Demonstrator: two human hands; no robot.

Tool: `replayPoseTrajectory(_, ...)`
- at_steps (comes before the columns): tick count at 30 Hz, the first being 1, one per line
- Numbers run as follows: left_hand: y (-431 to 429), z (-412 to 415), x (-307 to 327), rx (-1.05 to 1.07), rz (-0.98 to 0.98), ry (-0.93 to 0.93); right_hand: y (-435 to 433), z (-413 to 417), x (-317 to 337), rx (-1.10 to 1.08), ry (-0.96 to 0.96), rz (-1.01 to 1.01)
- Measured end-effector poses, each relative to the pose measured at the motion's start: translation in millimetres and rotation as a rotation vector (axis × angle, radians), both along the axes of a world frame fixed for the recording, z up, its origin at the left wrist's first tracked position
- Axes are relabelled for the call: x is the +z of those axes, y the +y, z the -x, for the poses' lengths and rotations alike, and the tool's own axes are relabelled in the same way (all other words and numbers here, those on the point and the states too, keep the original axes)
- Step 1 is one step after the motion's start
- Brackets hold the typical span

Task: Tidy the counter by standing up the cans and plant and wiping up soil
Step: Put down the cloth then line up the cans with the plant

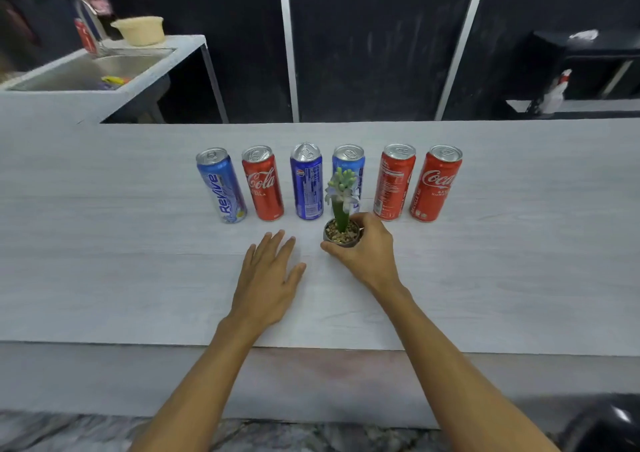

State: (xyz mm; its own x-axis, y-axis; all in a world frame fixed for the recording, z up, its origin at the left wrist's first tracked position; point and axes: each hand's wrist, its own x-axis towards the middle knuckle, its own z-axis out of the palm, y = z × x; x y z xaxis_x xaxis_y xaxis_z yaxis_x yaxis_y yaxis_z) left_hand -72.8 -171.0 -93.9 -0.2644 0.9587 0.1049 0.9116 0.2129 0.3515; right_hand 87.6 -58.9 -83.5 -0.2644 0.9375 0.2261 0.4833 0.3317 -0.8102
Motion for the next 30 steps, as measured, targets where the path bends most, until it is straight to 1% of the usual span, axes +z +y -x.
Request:
replayPoseTrajectory(7,-8.3,8.9,-14.5,0.008,0.029,-0.010,3.8,19.0,-7.2,0.006,0.002,0.016)
replayPoseTrajectory(17,-7.0,10.2,-18.5,0.010,0.041,0.012,2.6,24.4,-12.6,-0.044,0.045,-0.003)
replayPoseTrajectory(30,-5.5,11.6,-21.9,0.007,0.030,0.033,2.7,25.3,-14.9,-0.034,0.040,-0.017)
